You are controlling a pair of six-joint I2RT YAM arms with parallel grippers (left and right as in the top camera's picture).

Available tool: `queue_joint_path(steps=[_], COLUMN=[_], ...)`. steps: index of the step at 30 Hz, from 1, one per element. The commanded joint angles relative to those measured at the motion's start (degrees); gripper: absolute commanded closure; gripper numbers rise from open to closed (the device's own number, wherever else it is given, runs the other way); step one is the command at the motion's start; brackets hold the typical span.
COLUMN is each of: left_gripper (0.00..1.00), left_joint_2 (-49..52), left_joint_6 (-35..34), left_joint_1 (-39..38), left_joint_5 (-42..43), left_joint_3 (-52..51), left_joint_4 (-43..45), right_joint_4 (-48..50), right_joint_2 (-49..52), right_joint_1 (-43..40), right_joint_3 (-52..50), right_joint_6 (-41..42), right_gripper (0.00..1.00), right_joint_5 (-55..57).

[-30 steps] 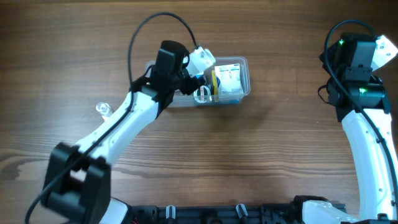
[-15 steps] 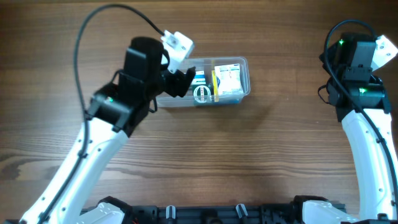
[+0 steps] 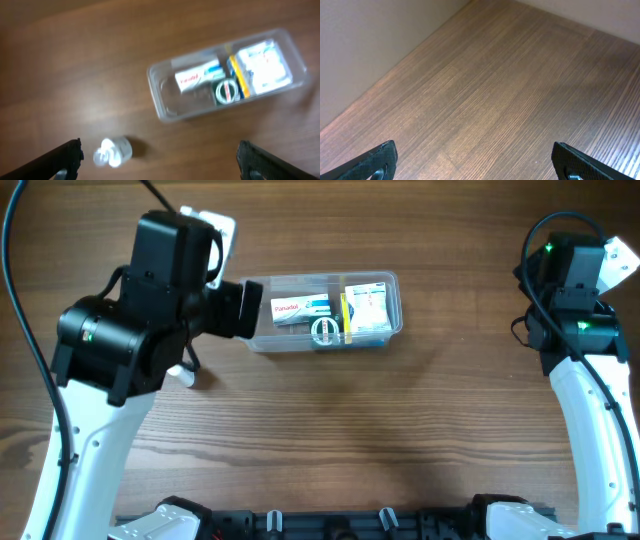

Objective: Pack container
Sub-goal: 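Open left gripper and withdraw it toward the white bottle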

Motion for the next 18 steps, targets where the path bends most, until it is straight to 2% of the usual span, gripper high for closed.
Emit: queue_joint_path(steps=[1, 4, 6, 13, 18], left_gripper=[0.00, 0.00, 0.00, 0.00, 0.00], left_joint_2=[0.24, 0.39, 0.44, 0.57, 0.76], left_joint_6=[-1.42, -1.77, -4.76, -16.44, -16.63], left_joint_1=[0.22, 0.72, 2.32, 15.85, 22.18], left_joint_5=[1.62, 1.60, 1.57, 1.64, 1.86], left_joint_3=[0.83, 0.83, 0.83, 0.83, 0.79], left_joint_4=[-2.67, -5.22, -6.34, -9.94, -10.38], right_joint_4=[0.17, 0.17, 0.17, 0.17, 0.17], right_joint_2=[0.50, 0.50, 0.50, 0.50, 0.50], right_joint_1=[0.09, 0.09, 0.09, 0.09, 0.09], right_joint_3=[-0.20, -0.20, -0.20, -0.20, -0.20], right_joint_6=[0.55, 0.55, 0.55, 0.55, 0.55], right_gripper=[0.00, 0.00, 0.00, 0.00, 0.00], right_joint_5=[0.52, 0.52, 0.52, 0.52, 0.52])
